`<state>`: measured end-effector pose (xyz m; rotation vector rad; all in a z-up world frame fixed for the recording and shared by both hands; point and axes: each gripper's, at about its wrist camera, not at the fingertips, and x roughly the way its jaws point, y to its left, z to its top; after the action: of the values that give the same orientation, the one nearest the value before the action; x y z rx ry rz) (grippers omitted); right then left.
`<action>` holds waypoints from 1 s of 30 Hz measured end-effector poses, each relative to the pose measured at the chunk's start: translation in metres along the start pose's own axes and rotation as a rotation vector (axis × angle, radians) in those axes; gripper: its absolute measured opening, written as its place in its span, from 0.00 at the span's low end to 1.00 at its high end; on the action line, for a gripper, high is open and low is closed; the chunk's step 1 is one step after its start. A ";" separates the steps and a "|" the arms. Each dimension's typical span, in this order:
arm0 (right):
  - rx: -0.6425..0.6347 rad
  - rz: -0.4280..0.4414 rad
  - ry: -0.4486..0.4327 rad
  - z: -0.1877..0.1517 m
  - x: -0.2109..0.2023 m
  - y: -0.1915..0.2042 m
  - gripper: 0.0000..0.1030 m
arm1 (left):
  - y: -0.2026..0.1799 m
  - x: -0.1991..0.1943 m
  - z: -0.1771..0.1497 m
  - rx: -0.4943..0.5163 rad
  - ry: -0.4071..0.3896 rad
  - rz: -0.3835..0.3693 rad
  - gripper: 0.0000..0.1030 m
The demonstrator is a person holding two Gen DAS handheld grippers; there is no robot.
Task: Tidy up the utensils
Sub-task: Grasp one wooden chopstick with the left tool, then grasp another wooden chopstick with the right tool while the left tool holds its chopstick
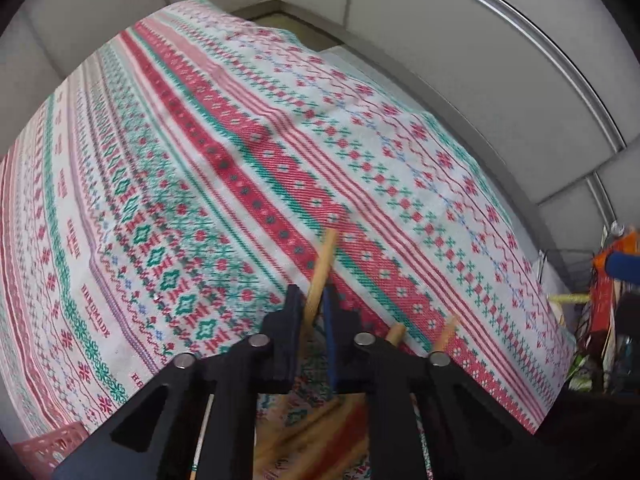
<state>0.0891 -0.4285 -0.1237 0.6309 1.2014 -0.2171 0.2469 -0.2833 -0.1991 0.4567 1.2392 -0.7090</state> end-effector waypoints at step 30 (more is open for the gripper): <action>-0.025 0.062 0.211 -0.018 0.094 0.058 0.28 | 0.024 -0.191 -0.125 -0.202 -0.351 0.029 0.06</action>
<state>0.1370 -0.3556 -0.1941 0.6805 1.3829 -0.0838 0.1472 -0.1381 -0.0526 0.1734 0.9584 -0.6017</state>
